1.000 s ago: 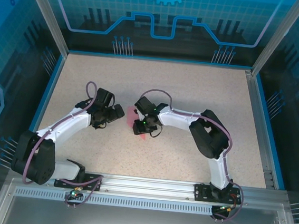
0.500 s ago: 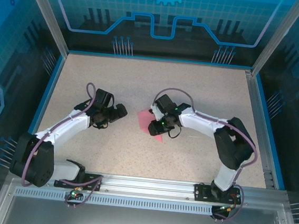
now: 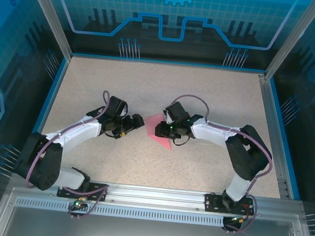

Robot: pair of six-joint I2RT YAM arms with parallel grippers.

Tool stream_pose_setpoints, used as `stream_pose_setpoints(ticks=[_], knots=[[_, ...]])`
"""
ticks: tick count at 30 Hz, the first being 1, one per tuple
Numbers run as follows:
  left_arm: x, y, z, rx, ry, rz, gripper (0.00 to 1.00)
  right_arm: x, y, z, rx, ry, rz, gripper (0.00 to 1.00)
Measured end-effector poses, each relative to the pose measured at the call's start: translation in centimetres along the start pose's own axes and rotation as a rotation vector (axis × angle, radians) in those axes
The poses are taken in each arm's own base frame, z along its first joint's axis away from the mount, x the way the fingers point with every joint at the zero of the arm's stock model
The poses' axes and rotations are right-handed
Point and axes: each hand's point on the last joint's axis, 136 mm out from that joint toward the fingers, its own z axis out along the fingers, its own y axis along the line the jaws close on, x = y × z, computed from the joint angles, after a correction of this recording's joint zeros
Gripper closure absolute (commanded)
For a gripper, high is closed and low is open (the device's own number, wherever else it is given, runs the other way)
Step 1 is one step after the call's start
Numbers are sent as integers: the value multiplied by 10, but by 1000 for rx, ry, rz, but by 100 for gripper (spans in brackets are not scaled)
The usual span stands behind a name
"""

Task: Fold a paper plane with a square sheet of paper (pick it up from the middle)
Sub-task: Move the paper to the center of the table.

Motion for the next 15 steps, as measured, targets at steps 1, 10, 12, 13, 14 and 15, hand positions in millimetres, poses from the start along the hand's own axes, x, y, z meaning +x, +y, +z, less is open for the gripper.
stream_pose_setpoints(ticks=[1,10,12,13,14,15], knots=[[4,-2,3,4,16,5,13,0,-4,4,7,4,16,66],[17,-16,21,65,93,5,23,-6,-29,16,34,5,111,67],[19,-17,26,74,112,0,25,-4,-36,19,32,8,134,67],[21,-18,28,80,121,-4,25,-4,-36,19,20,8,146,67],[22,-19,30,84,130,-9,26,-5,-37,19,11,7,153,67],[24,-21,34,86,142,-11,27,-5,-37,19,3,9,161,67]])
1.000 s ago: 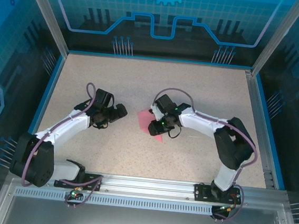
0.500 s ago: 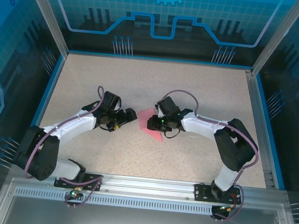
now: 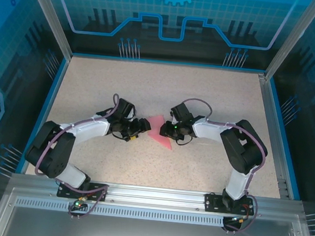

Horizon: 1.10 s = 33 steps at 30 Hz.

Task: Fold a paper plane with a square sheet of paper (pick it up from the middle)
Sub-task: Move the paper to the center of the table, then fold the wing for the fifth time at the center of the table.

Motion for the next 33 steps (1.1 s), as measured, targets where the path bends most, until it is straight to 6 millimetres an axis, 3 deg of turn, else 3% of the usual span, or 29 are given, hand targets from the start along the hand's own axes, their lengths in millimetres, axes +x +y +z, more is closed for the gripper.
stream_pose_setpoints(ticks=[9,17,25,33], knots=[[8,-15,23,26,71,-20,38,-1,-2,0,-77,19,64,67],[5,-12,37,9,89,-59,40,-2,-2,-1,-101,22,78,67],[0,-16,44,8,95,-76,48,-2,-3,-1,-121,24,86,67],[-1,-15,51,-5,106,-80,48,-2,-3,-1,-130,26,87,67]])
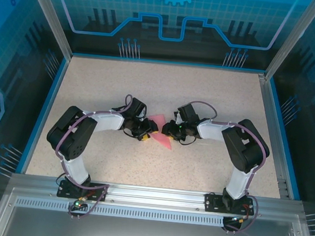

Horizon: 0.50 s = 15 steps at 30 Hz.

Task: Fold a paper plane with a square sheet of paper (pick it up from the middle)
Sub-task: Fold the wing for the fifth time at the center of the table.

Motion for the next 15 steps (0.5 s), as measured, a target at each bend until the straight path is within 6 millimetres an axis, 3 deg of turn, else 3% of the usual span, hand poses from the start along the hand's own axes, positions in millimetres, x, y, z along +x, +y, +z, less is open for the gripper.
stream_pose_setpoints(ticks=[5,15], knots=[[0,-1,0,4,1,1,47,0,0,0,-2,1,2,67],[-6,-14,-1,55,-21,23,57,-1,0,0,-3,0,2,67]])
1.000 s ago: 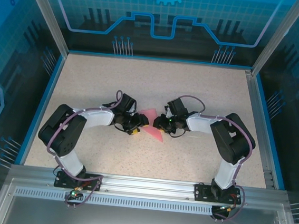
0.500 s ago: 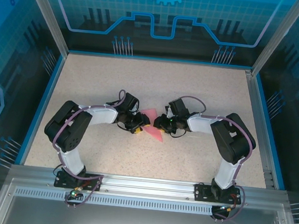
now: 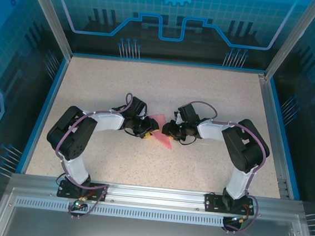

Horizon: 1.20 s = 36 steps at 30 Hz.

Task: Fold a paper plane with a square sheet of paper (pick it up from the middle)
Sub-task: Fold the wing for the fifth time at the center of the table.

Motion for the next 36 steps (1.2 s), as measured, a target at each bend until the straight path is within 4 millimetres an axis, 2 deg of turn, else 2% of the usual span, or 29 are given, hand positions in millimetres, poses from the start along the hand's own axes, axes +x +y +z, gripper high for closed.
stream_pose_setpoints(ticks=[5,9,12,16,19,21,25,28,36], knots=[[-3,-6,-1,22,-13,14,65,0,0,0,0,0,0,67],[-3,-7,-1,27,-15,17,79,0,0,0,-6,0,-18,65],[-3,-7,-1,25,-15,15,89,2,3,-1,-37,-8,-63,58],[-1,-4,-1,14,-9,11,95,1,5,-7,-38,-39,-145,45],[0,-1,-1,1,-4,4,97,-4,2,-15,-7,-82,-217,38],[2,2,-1,-16,0,-2,98,-7,2,-23,10,-113,-273,37],[7,0,0,-34,13,1,98,-12,13,-45,39,-218,-452,42],[8,-4,-1,-40,17,3,98,-2,20,-56,81,-286,-618,44],[8,-5,-4,-60,20,-10,98,26,19,-46,148,-327,-971,40]])
